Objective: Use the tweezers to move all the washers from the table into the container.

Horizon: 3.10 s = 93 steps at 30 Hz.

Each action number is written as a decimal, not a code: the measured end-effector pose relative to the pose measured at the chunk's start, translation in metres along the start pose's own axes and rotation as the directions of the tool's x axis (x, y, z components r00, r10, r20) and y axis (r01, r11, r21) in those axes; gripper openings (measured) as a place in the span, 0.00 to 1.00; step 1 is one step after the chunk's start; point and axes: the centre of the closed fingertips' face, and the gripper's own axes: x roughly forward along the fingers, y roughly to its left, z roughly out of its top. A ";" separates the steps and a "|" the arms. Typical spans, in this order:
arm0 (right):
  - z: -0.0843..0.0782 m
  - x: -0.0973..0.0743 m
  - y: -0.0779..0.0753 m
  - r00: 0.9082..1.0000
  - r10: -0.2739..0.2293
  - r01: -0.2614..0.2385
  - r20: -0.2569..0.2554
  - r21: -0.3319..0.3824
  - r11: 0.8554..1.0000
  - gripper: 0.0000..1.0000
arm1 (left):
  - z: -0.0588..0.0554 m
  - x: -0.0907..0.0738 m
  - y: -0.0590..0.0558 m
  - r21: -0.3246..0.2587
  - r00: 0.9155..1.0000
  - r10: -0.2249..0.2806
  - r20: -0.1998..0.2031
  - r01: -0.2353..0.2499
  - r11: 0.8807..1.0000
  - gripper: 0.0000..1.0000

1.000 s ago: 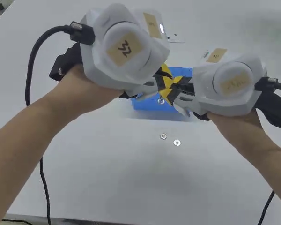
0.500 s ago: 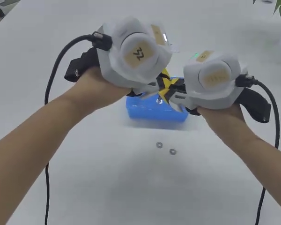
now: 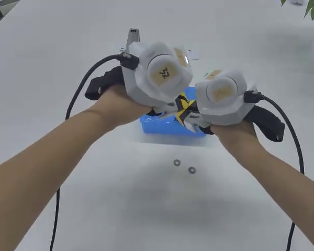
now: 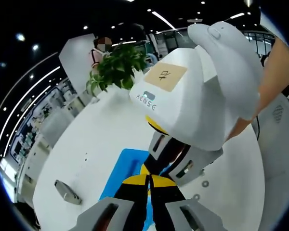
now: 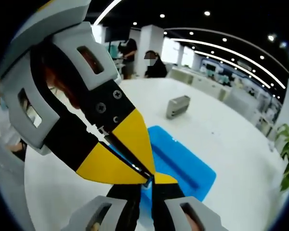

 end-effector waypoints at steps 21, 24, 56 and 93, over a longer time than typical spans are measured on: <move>0.027 -0.035 0.009 0.989 -0.043 0.035 0.141 0.053 0.998 0.05 | 0.025 -0.044 -0.010 -0.065 0.991 0.098 0.088 -0.092 0.994 0.00; 0.038 -0.054 0.016 0.982 -0.063 0.059 0.180 0.025 0.998 0.05 | 0.035 -0.056 -0.014 -0.052 0.987 0.112 0.112 -0.107 0.993 0.00; -0.027 -0.093 0.084 0.989 0.021 -0.043 0.145 0.147 0.988 0.15 | 0.005 -0.067 -0.070 -0.126 0.994 0.057 0.089 -0.045 0.991 0.00; -0.051 -0.107 0.104 0.993 0.039 -0.069 0.107 0.293 0.953 0.14 | -0.007 -0.048 -0.088 -0.180 0.996 -0.014 0.092 0.031 0.983 0.00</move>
